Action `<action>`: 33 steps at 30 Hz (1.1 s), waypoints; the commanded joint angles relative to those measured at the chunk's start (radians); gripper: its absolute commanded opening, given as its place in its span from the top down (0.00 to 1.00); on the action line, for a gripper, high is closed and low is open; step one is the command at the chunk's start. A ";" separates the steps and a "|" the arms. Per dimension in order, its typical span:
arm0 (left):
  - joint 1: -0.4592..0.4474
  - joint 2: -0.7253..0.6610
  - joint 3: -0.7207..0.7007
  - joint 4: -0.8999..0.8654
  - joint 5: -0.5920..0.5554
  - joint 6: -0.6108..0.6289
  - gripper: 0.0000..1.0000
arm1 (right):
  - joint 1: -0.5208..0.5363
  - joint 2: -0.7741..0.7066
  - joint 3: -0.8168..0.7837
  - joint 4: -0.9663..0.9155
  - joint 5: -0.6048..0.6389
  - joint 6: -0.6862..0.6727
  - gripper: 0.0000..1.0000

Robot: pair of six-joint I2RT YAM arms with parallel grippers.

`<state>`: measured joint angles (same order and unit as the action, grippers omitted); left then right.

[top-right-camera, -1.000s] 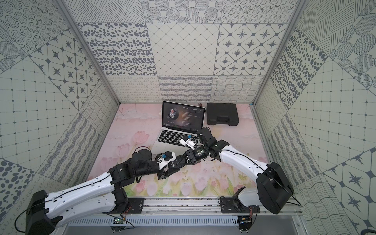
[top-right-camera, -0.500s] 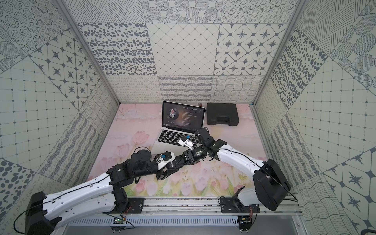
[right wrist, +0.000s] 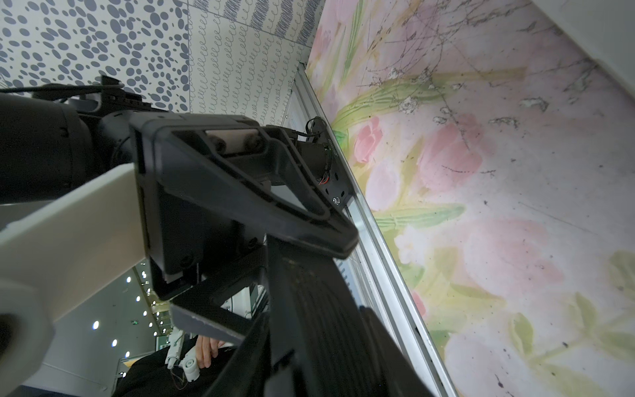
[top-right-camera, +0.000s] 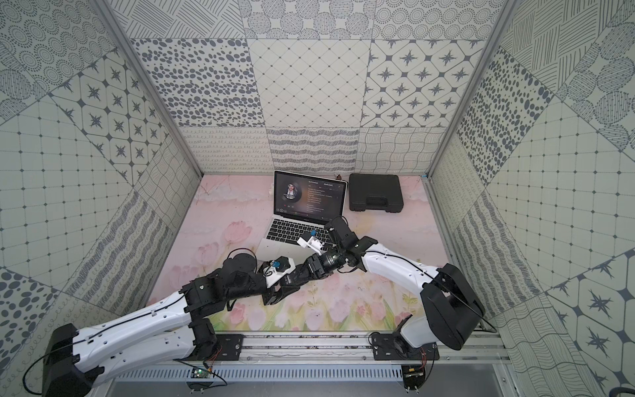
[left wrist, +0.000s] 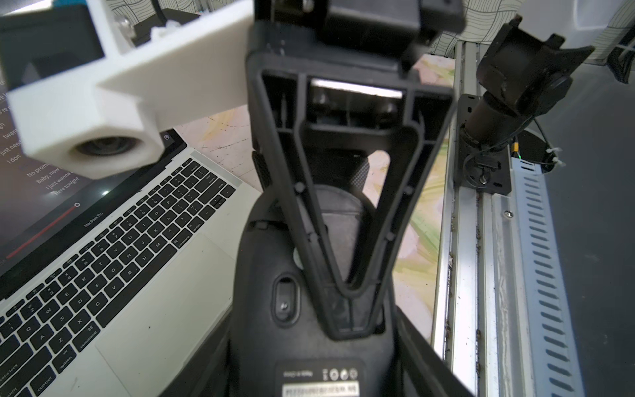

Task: Remove the wireless mouse receiver from the laptop
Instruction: Close the lid on the mouse.

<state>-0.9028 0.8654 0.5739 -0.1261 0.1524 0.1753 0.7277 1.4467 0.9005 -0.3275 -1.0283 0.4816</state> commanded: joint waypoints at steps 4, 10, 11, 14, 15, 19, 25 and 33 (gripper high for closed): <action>-0.003 -0.011 0.027 0.249 0.065 -0.007 1.00 | 0.012 0.028 -0.002 0.044 0.081 0.012 0.48; -0.002 0.009 0.006 0.236 0.055 0.000 1.00 | -0.001 -0.004 0.006 0.046 0.070 0.018 0.31; -0.002 0.015 0.002 0.235 0.052 -0.003 1.00 | -0.005 -0.012 0.005 0.046 0.070 0.021 0.28; -0.002 0.033 0.002 0.232 0.050 -0.002 1.00 | -0.024 -0.037 0.003 0.052 0.056 0.034 0.22; -0.001 0.037 0.004 0.232 0.051 -0.001 1.00 | -0.033 -0.046 0.001 0.052 0.051 0.038 0.20; -0.002 0.040 0.007 0.226 0.048 0.002 1.00 | -0.076 -0.089 -0.020 0.052 0.037 0.049 0.12; -0.003 0.044 0.010 0.219 0.041 0.004 1.00 | -0.122 -0.143 -0.051 0.056 0.015 0.067 0.04; -0.002 0.043 0.020 0.205 0.043 0.006 1.00 | -0.186 -0.221 -0.107 0.038 -0.011 0.066 0.03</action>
<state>-0.9039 0.9054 0.5743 -0.0017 0.1726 0.1757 0.5556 1.2602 0.8055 -0.3050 -1.0172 0.5503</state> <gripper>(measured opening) 0.623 0.968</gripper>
